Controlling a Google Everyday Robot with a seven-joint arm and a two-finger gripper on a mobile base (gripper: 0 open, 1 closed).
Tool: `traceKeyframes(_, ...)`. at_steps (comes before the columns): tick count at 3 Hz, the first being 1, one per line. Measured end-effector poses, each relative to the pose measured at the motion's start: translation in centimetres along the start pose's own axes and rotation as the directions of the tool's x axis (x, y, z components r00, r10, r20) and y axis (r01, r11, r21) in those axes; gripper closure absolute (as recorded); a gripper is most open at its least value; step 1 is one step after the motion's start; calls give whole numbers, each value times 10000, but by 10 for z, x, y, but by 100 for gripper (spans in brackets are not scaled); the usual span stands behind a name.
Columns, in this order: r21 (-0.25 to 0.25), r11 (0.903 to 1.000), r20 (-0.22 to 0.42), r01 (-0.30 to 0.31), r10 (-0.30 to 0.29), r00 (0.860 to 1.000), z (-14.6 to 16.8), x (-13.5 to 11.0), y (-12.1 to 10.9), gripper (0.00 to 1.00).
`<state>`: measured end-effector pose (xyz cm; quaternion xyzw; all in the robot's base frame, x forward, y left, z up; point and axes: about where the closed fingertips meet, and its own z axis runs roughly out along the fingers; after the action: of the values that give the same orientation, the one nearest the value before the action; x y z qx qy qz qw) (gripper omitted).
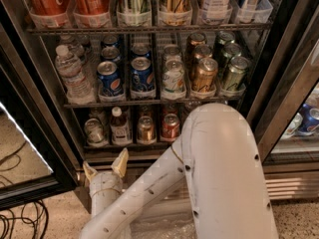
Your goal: Pick blue plastic bottle from bottom shelf of fridge
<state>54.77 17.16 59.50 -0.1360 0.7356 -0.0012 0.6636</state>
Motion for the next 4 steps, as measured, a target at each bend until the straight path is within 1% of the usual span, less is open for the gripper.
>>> traceKeyframes(1,82,9999,185,79,-80,9998,3,-2,-8,17)
traceKeyframes(3,451,9988,723,-192,159,9973,25,-8,-19,18)
traceKeyframes(4,68,9998,520,-170,166,9985,26,-3,-8,10)
